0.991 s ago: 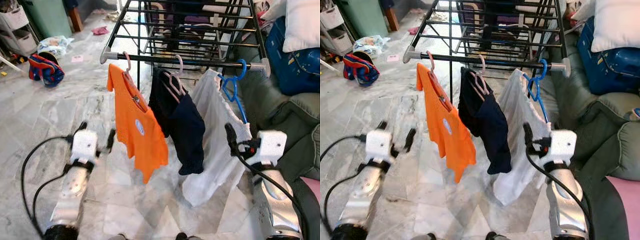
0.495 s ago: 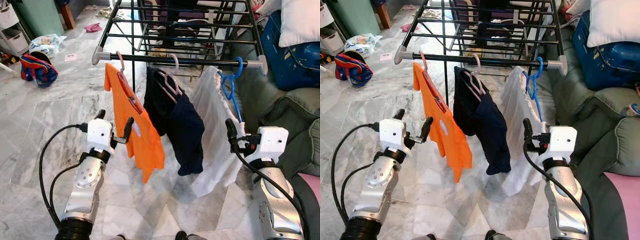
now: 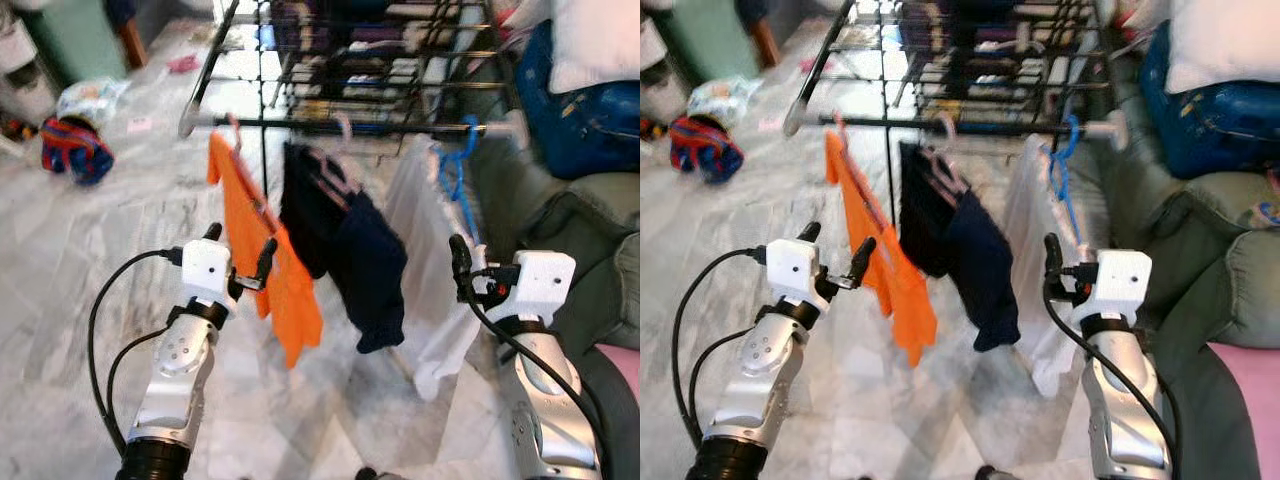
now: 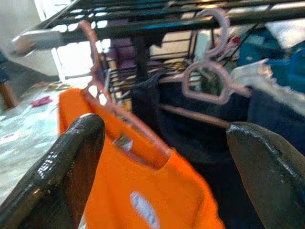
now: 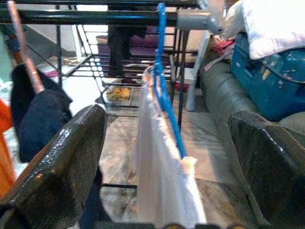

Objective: Hang hanger

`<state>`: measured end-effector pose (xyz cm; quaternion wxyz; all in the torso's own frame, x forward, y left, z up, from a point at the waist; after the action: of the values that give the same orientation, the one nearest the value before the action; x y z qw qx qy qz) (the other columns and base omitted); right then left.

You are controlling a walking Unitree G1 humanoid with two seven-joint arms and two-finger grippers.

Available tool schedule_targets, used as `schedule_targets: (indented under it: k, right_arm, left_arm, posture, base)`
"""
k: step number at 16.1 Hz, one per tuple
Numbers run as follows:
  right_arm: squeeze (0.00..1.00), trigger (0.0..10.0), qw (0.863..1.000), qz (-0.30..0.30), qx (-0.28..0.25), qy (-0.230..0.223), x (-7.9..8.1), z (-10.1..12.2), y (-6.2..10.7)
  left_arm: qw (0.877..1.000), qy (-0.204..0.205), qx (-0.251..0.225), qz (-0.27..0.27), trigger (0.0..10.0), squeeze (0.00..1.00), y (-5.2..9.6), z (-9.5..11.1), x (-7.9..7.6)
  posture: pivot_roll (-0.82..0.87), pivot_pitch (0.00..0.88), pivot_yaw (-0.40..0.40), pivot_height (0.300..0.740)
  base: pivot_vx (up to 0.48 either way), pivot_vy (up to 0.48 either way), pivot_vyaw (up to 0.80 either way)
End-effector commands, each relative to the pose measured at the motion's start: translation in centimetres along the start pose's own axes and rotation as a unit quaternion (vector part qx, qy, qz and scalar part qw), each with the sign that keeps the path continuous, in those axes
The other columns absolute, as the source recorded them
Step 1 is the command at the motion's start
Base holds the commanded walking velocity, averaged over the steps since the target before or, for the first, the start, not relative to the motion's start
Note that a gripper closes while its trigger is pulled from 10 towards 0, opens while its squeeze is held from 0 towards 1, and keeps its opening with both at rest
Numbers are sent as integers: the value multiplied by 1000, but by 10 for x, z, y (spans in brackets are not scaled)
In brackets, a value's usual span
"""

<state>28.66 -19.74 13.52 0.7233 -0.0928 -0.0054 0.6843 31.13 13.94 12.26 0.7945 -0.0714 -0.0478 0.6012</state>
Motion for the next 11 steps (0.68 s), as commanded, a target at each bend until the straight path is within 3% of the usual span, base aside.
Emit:
schedule_targets:
  k: [1,6,11]
  right_arm:
    - [0,10000,1000,1,4,-1,1,-1,-1]
    - [0,10000,1000,2,5,-3,2,1,-5]
    - [0,10000,1000,3,7,0,4,0,-7]
  left_arm:
    - [1000,1,6,-5,10000,0,0,-1,-1]
    - [1000,4,12,-13,10000,0,-1,-4,-5]
    - [1000,3,22,-18,10000,0,0,-9,-7]
  posture:
    - [-48,138,9,740]
    - [-44,130,6,740]
    - [-49,131,5,740]
  base:
    - [368,0,0]
    - [376,0,0]
    - [247,0,-528]
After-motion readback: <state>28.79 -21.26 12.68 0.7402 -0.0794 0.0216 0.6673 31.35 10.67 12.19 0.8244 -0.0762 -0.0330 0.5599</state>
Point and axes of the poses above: a point about 5 cm out from each wrist's last joint towards the gripper, its own y axis pointing back from the gripper into the wrist, its own z axis along the axis of the wrist's last joint, x = y × z, the point moved 1 cm from there along -y, pointing out of the wrist towards the gripper, and after that the axes turned 6 degrees about y, right-handed, at the moved point
